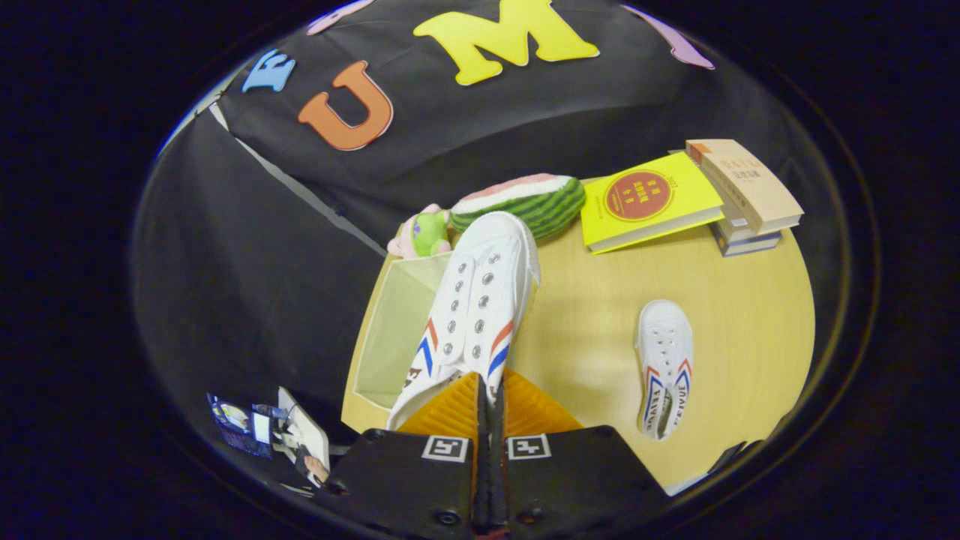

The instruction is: Open the storage box then place both shoes into the box .Put the left shoe in first, then the right shoe, with the right side of both shoes facing outward in a uniform manner.

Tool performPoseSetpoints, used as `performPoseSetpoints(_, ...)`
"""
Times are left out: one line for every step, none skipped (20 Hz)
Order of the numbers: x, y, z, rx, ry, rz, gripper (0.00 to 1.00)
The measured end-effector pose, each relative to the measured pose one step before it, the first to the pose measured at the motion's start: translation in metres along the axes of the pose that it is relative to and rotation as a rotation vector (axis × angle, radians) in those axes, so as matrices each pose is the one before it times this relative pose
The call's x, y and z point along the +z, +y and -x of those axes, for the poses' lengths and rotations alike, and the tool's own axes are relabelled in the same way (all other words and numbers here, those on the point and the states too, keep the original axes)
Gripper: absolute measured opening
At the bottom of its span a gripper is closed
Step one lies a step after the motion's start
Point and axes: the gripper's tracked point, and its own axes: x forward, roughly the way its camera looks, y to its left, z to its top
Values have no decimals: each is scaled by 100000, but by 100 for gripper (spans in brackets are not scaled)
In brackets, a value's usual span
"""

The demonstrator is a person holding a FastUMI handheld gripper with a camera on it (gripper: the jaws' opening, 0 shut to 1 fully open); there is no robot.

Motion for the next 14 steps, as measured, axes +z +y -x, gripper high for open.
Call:
performPoseSetpoints(26, 982, -505, 1661, 24, -793, 6)
performPoseSetpoints(-61, 909, -553, 1658, -286, -256, 6)
performPoseSetpoints(-127, 920, -587, 1584, -328, -503, 6)
performPoseSetpoints(-190, 982, -737, 1660, -390, 252, 6)
performPoseSetpoints(-95, 918, -702, 1362, -658, 784, 6)
performPoseSetpoints(-237, 857, -818, 998, -999, 169, 6)
performPoseSetpoints(-148, 961, -783, 839, -889, 181, 6)
performPoseSetpoints(-197, 864, -684, 649, -760, -157, 6)
performPoseSetpoints(-254, 648, -885, -58, -362, -503, 6)
performPoseSetpoints(-333, 485, -957, -253, -634, -845, 6)
performPoseSetpoints(-364, 328, -894, -709, -101, -983, 6)
performPoseSetpoints(-386, 410, -875, -888, -661, -663, 6)
performPoseSetpoints(-369, 134, -943, -1348, 48, 747, 6)
performPoseSetpoints(-334, 112, -950, -1307, -908, -121, 6)
